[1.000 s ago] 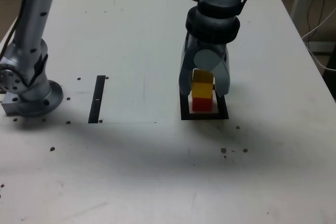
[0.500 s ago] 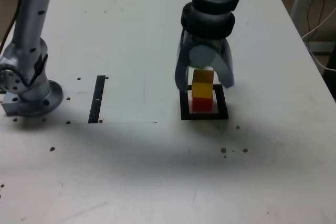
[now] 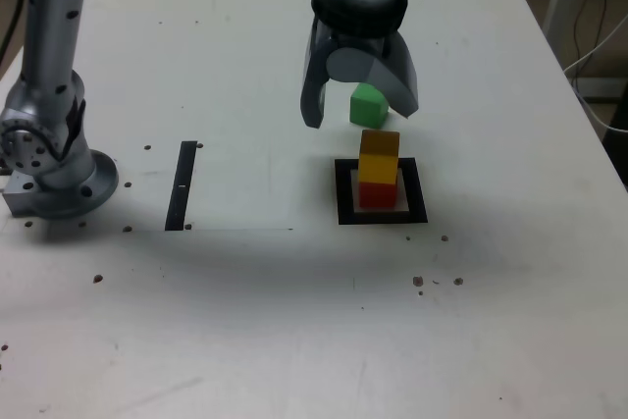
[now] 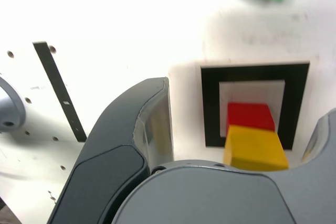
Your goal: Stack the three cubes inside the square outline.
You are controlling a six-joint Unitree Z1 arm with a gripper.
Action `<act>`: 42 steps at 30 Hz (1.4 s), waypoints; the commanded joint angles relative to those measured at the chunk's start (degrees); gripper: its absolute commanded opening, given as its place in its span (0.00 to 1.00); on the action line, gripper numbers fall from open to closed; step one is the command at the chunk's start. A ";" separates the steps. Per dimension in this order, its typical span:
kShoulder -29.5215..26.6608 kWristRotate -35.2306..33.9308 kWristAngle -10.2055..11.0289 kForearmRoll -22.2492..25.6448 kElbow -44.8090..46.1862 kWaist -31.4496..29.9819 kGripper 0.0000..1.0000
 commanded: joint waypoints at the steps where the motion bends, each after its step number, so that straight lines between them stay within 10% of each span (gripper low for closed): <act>1: -0.21 1.23 0.38 -0.25 0.32 1.11 0.99; 27: 5.95 27.69 5.79 -4.18 -4.55 11.38 0.99; 42: 11.13 29.78 5.51 -5.54 -5.59 12.26 0.96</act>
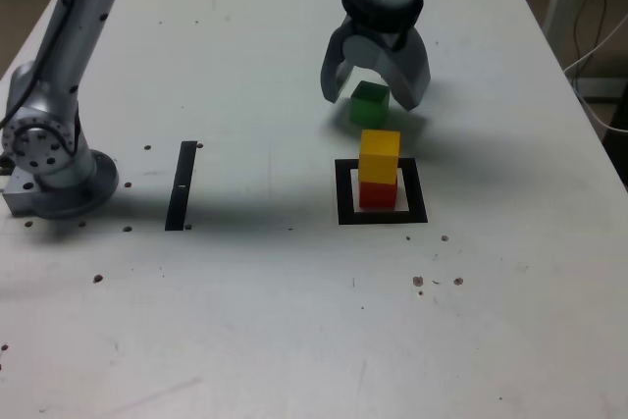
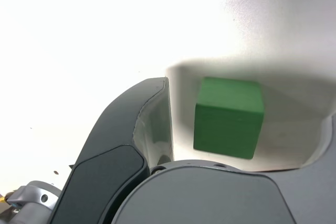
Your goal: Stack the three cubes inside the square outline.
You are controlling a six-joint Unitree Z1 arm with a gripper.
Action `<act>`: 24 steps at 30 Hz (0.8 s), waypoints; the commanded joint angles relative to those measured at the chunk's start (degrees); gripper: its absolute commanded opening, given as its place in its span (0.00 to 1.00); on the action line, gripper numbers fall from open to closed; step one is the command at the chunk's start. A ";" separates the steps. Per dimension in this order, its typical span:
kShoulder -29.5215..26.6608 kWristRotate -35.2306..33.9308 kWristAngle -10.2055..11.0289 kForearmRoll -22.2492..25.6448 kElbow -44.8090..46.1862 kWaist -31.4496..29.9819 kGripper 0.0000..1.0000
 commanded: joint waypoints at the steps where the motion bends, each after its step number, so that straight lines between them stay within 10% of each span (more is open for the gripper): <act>1: 0.69 0.02 -0.11 -0.25 -0.23 0.14 0.96; 9: 2.15 -0.65 -0.32 -0.40 -0.74 0.14 0.85; 24: 2.21 -2.17 0.53 -1.03 -0.89 -0.29 0.30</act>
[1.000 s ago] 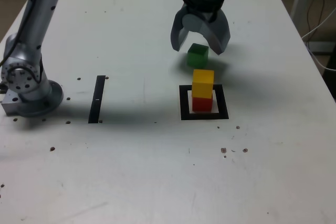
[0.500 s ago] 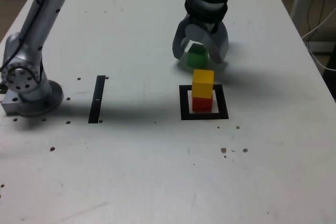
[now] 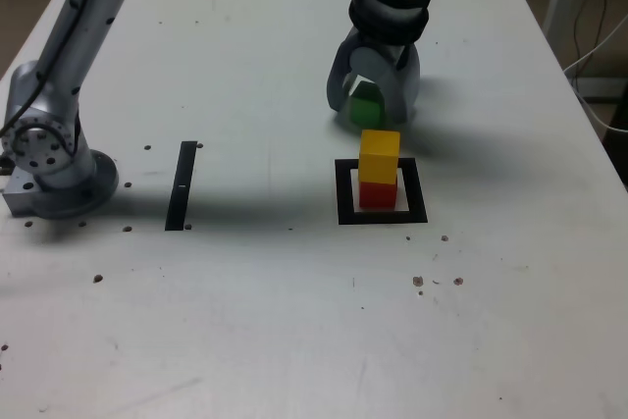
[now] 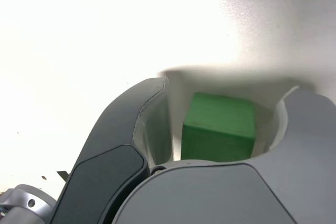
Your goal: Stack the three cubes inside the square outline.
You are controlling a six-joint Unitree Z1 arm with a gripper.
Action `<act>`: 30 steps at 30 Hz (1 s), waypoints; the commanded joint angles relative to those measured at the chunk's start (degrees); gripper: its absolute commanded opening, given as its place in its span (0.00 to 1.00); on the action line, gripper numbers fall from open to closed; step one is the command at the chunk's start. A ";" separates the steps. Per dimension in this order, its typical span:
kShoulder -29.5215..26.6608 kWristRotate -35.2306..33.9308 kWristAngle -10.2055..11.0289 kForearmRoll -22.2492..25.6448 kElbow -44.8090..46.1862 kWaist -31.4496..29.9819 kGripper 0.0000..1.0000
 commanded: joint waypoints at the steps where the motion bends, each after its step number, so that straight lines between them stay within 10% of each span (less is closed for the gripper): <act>1: -0.03 -0.09 0.07 -0.02 -0.11 -0.13 0.29; 30: -7.88 -5.23 -2.24 4.48 -1.46 -2.94 0.29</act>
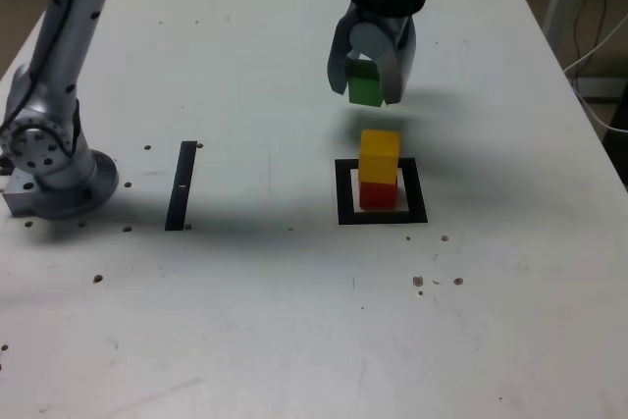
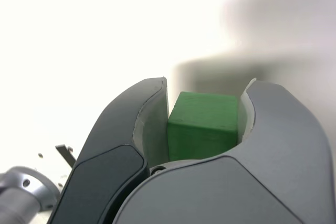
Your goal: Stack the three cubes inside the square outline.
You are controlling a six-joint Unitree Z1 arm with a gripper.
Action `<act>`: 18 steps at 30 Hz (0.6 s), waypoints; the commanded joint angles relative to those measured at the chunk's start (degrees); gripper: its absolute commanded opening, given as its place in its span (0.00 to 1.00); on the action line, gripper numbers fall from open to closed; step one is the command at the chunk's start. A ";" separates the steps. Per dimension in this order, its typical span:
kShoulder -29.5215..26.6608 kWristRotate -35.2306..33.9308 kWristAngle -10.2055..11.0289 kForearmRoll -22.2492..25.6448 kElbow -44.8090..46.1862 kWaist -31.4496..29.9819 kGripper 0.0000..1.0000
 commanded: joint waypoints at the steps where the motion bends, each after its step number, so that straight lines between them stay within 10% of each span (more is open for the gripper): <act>1: -1.23 -1.01 -1.11 0.99 -0.39 -0.56 0.29; 18: -5.05 -12.37 -3.61 11.09 -6.09 -8.89 0.29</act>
